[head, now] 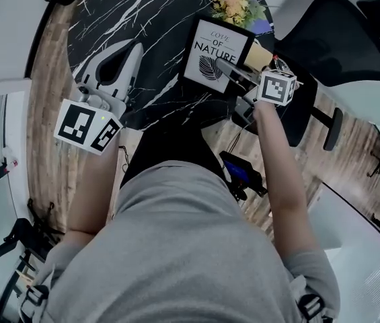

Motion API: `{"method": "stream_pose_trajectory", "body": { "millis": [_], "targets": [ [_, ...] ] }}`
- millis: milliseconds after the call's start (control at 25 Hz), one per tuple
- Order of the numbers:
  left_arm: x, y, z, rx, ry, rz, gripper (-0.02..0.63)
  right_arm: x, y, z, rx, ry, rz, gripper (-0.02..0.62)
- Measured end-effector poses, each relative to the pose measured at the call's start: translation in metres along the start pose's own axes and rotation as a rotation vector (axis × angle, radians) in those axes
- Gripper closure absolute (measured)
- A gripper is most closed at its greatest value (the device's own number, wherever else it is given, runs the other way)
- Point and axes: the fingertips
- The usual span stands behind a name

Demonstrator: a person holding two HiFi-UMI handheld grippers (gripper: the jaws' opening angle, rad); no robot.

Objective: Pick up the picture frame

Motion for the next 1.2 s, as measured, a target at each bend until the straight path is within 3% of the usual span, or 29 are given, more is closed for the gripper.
{"method": "stream_pose_trajectory", "body": {
  "millis": [200, 1200],
  "targets": [
    [0.0, -0.002, 0.013, 0.015, -0.025, -0.004, 0.6, -0.011, 0.02, 0.021, -0.093, -0.01, -0.014, 0.565],
    [-0.002, -0.017, 0.058, 0.072, -0.122, -0.028, 0.6, -0.049, 0.125, 0.1, -0.298, -0.12, 0.066, 0.565]
  ]
}}
Point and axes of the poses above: the fingertips, and each gripper's own axes: x forward along the fingers, y to its left, z out of its top, and after that the axes turned 6 degrees about y, right-handed
